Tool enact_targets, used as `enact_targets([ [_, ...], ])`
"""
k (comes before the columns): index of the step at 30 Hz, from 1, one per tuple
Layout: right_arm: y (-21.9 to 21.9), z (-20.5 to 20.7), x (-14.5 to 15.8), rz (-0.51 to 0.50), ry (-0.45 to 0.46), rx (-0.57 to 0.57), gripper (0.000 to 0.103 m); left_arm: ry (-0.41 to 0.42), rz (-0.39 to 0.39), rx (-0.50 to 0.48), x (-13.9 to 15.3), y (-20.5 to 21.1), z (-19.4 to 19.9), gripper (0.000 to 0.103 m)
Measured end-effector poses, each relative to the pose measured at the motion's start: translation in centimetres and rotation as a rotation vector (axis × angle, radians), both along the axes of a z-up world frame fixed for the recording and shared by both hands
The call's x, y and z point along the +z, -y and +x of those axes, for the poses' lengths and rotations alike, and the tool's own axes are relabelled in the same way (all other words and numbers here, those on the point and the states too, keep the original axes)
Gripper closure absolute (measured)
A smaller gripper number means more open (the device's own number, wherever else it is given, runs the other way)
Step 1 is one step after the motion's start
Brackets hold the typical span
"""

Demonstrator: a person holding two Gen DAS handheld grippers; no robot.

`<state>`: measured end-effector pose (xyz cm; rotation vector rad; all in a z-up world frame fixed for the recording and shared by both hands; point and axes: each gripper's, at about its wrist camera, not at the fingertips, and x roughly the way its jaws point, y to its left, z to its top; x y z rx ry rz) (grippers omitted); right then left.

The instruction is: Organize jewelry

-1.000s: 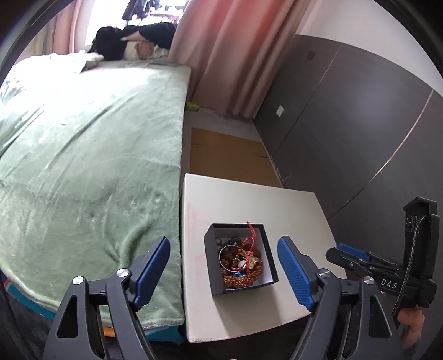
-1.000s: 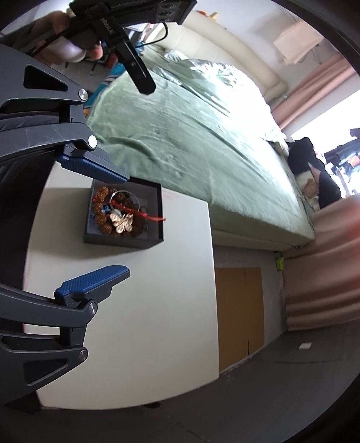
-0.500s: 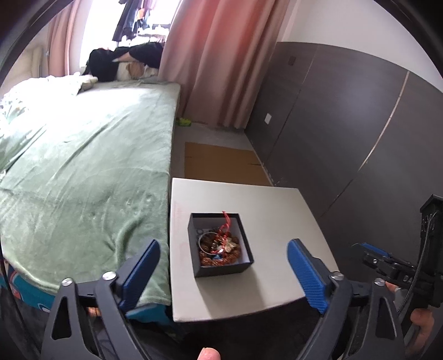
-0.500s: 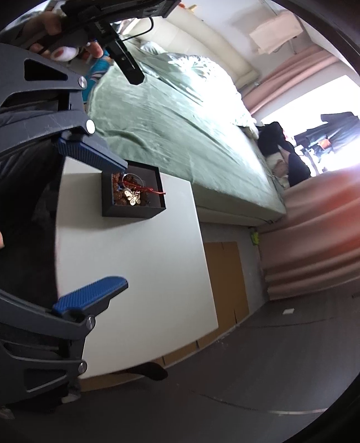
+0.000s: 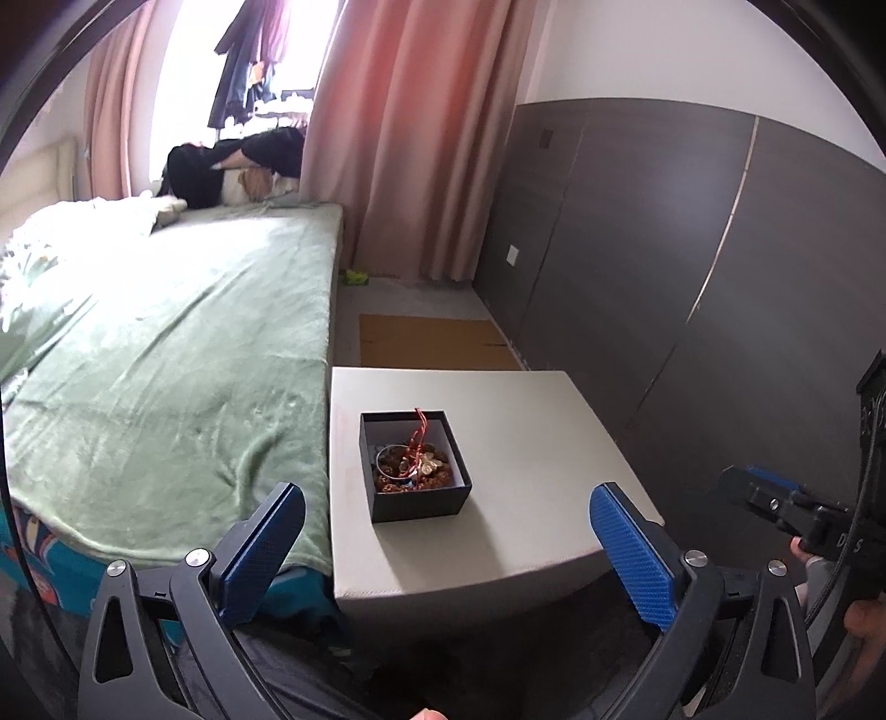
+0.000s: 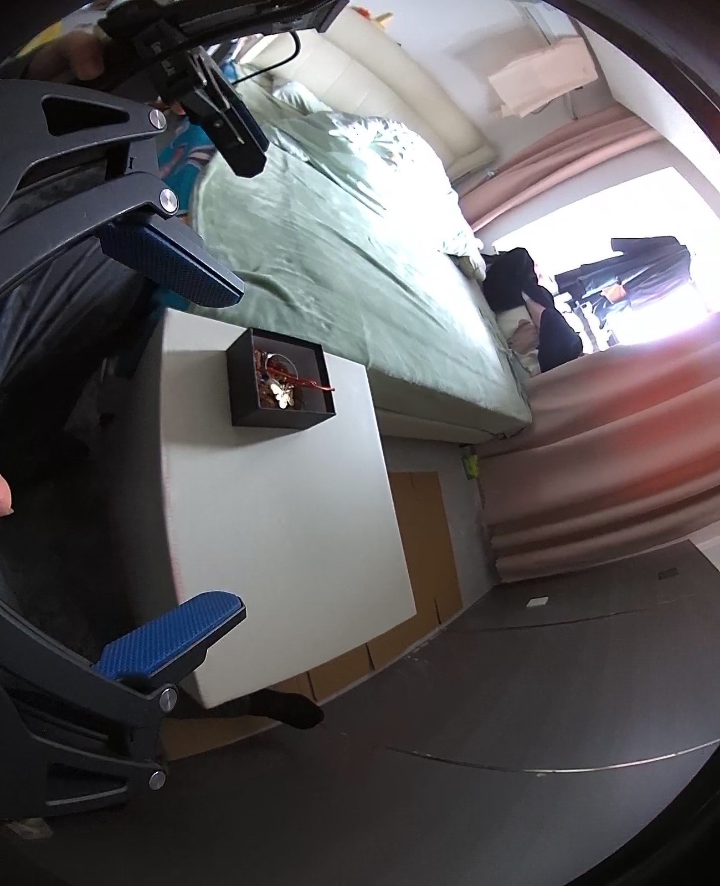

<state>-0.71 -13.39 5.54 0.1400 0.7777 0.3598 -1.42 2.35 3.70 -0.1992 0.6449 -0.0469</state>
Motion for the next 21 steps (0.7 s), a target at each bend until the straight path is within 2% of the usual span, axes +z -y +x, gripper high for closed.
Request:
enact_targets([
  [11,-0.1,-3.1,1.4,-0.006,0.064,0.02,0.0,0.061,0.023,0.007,2.0,-0.1,-3.0,0.0],
  [21,0.0,-4.0,1.8,-0.009,0.064,0.028,0.0,0.057,0.017,0.008,2.2,-0.4,-3.7,0.0],
])
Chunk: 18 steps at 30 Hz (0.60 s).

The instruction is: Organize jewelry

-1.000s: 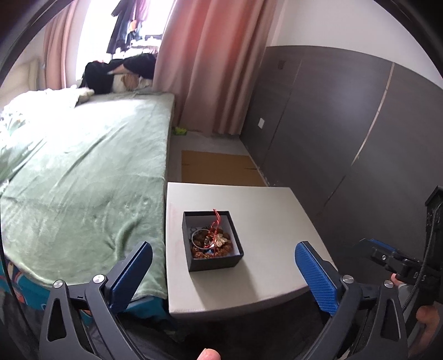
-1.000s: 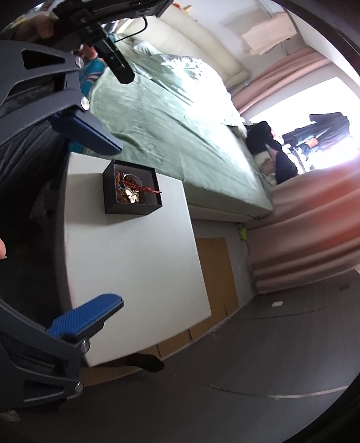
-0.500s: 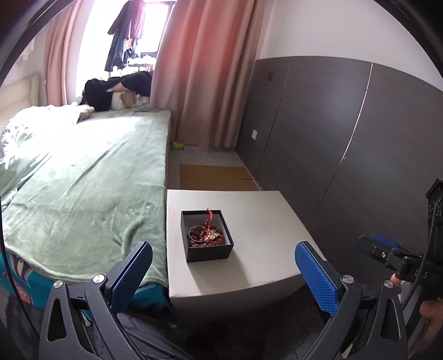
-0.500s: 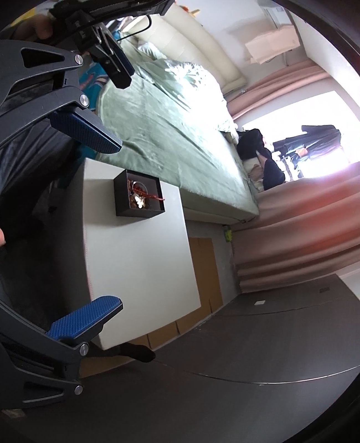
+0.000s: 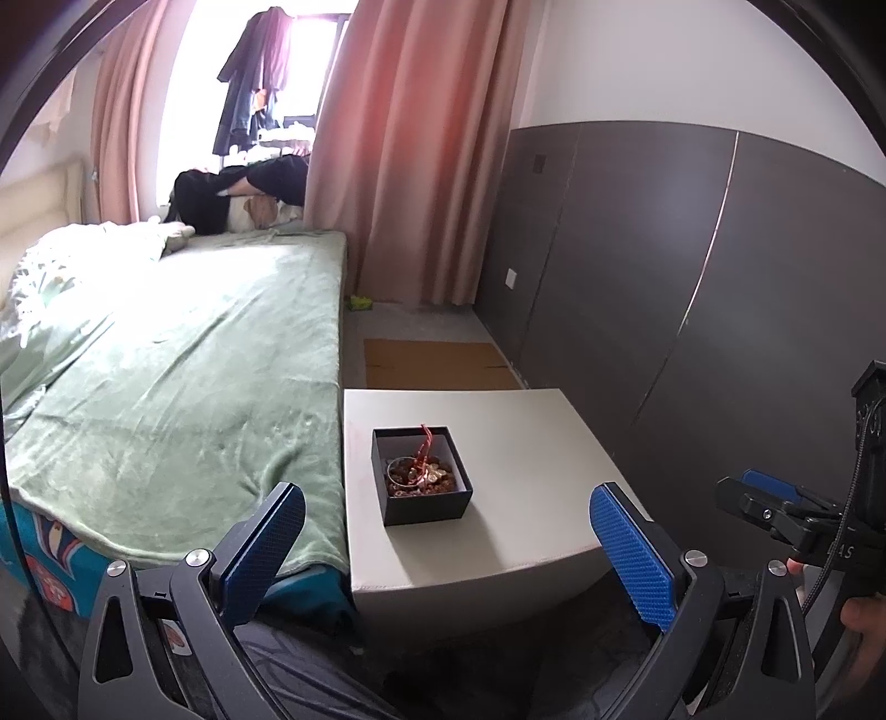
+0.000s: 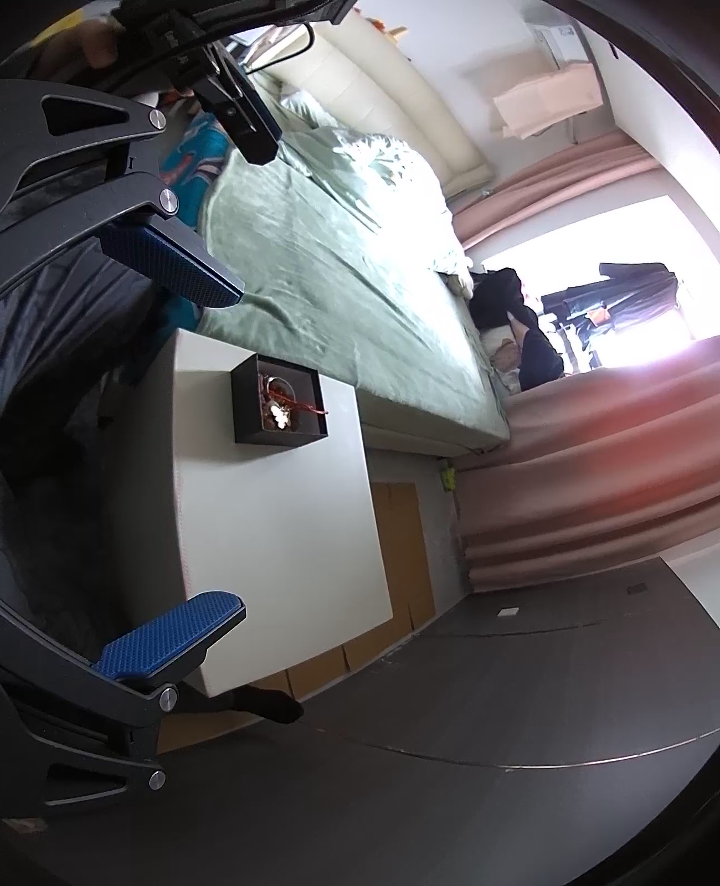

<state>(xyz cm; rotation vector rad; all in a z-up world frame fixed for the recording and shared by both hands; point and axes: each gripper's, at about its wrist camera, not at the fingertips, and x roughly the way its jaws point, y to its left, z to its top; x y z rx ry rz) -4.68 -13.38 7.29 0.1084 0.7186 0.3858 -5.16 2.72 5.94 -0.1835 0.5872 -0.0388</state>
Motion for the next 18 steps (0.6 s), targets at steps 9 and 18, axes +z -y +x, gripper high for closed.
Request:
enact_targets([
  [9,-0.06,-0.24,0.08,-0.008,0.004,0.0,0.0,0.004,0.012,0.0,0.1,0.15,-0.13,0.0],
  [18,0.22,-0.27,0.2,-0.006,0.0,-0.006,0.0,0.005,0.018,-0.006,0.18,0.42,-0.31,0.0],
])
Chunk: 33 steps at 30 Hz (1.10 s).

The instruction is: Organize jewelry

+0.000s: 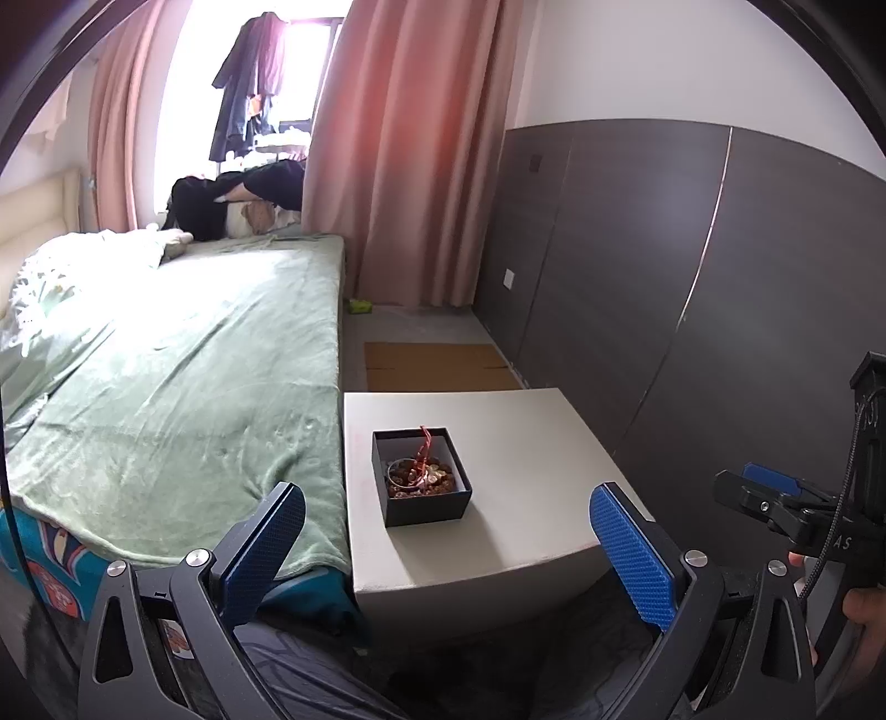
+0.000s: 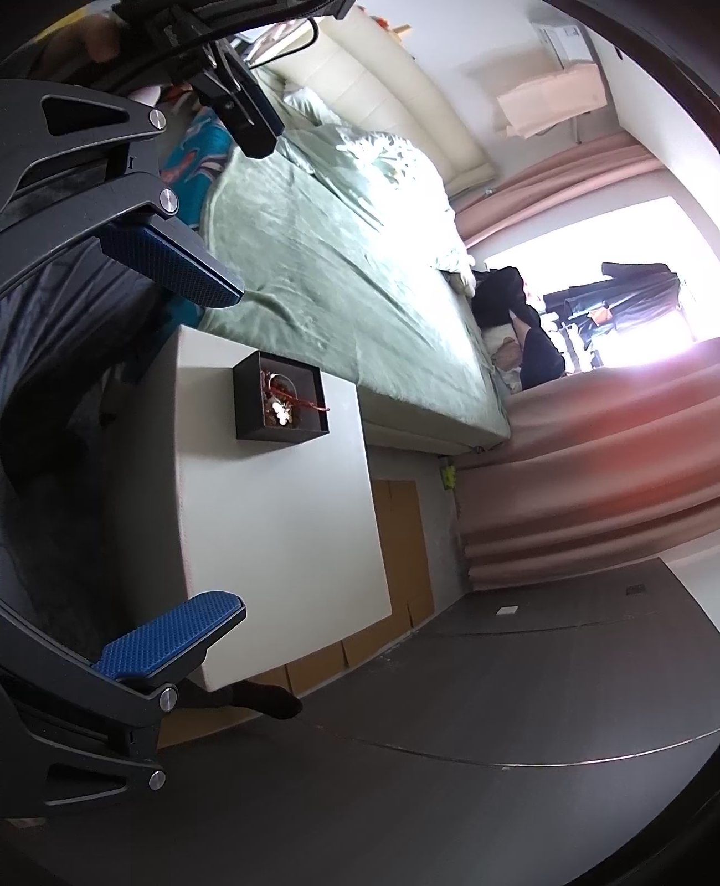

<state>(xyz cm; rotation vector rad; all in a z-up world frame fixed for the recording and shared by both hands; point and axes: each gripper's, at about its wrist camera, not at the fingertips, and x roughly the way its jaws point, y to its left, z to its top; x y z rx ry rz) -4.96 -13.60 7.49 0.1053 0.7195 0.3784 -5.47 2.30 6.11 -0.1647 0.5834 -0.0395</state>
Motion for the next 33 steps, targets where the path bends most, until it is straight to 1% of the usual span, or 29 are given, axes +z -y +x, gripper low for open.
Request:
enact_targets([
  [33,0.57,0.07,0.09,0.006,-0.002,-0.003,0.0,0.002,0.014,-0.006,0.39,0.45,-0.62,0.0],
])
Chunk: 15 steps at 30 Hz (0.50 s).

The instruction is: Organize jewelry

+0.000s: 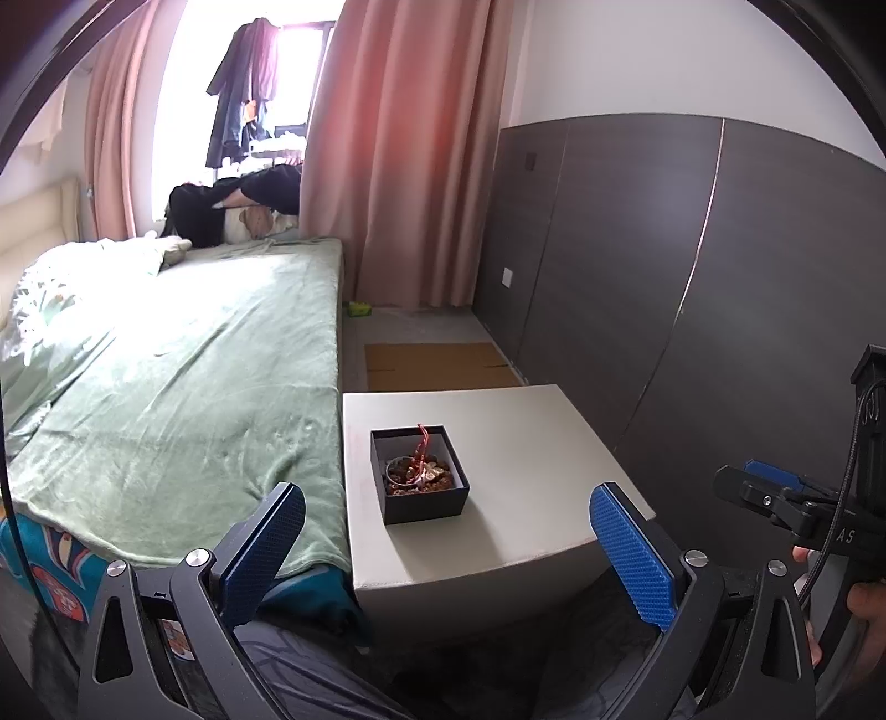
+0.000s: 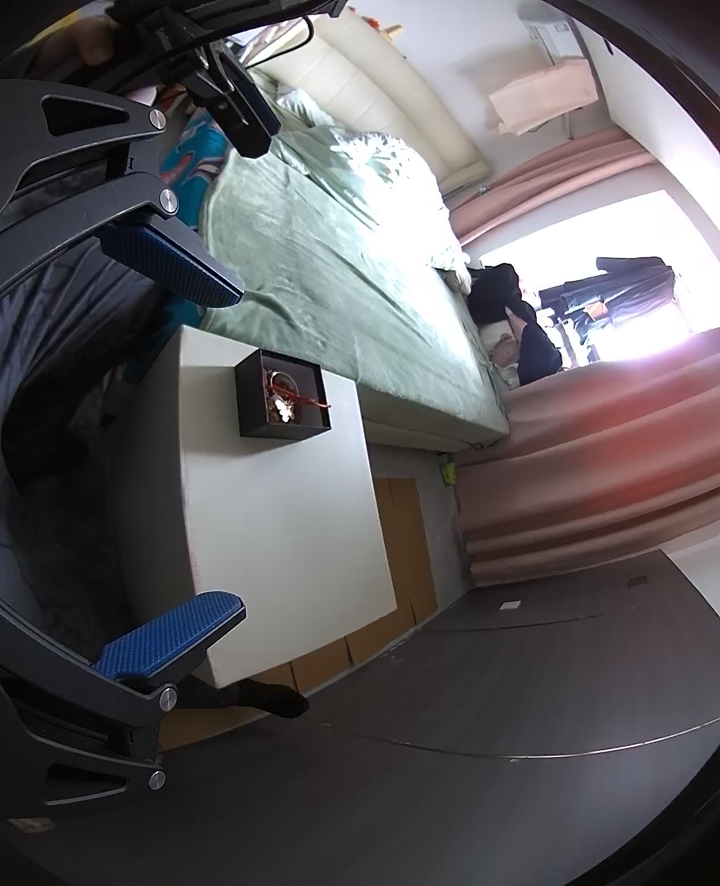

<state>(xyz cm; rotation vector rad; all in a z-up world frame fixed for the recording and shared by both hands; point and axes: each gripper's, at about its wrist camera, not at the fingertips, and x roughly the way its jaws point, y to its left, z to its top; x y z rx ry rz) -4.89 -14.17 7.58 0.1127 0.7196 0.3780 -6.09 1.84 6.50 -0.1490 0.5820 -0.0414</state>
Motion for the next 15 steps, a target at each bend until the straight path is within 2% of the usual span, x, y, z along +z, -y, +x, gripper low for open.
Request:
enact_targets([
  [15,-0.01,-0.63,-0.22,0.002,-0.01,-0.004,0.0,-0.004,0.028,-0.009,-0.06,0.29,-0.19,0.0],
])
